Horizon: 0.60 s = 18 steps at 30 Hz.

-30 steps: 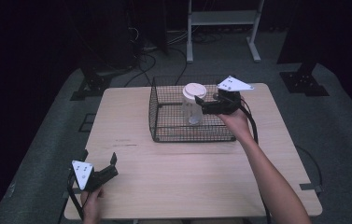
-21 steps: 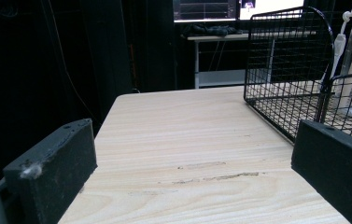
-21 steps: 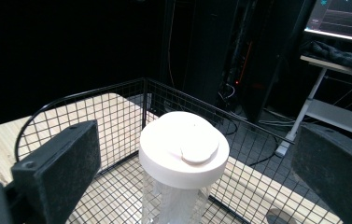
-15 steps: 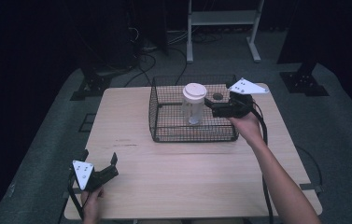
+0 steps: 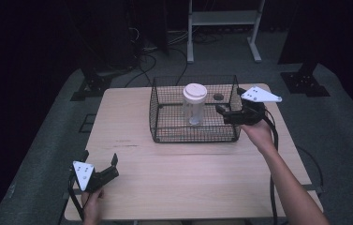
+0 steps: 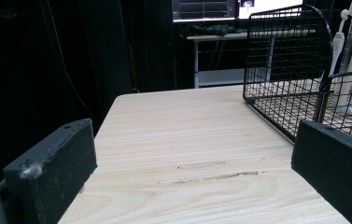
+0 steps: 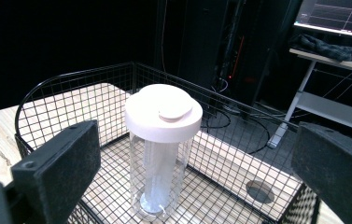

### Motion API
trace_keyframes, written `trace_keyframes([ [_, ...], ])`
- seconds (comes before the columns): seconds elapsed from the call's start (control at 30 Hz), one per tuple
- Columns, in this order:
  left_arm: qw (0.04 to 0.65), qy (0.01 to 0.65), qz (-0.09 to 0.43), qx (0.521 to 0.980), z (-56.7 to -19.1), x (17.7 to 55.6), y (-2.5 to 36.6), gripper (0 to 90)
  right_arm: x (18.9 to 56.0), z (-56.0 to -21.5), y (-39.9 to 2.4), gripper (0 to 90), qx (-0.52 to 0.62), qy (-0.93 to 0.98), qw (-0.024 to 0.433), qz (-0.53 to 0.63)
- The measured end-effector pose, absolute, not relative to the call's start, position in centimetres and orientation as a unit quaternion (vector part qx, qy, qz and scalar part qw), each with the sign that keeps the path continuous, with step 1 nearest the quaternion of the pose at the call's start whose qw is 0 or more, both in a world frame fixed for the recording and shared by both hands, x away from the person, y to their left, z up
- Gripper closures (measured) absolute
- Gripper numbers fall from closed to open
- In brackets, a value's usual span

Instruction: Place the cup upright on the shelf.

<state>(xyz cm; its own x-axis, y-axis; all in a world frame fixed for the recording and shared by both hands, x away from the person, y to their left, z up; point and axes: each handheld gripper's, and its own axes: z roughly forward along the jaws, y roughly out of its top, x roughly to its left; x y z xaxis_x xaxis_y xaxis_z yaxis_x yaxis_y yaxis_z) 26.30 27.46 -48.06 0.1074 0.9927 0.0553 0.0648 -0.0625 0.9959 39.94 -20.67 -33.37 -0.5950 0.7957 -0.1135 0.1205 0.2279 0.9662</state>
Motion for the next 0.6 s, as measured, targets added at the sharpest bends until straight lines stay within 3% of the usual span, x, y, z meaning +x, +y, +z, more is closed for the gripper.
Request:
trace_keyframes([
  [0.6,0.495,0.476,0.469,0.556,-48.1,26.3,27.5,0.0,38.0,-34.2,-22.7,0.8,0.319,0.710,0.331,0.534],
])
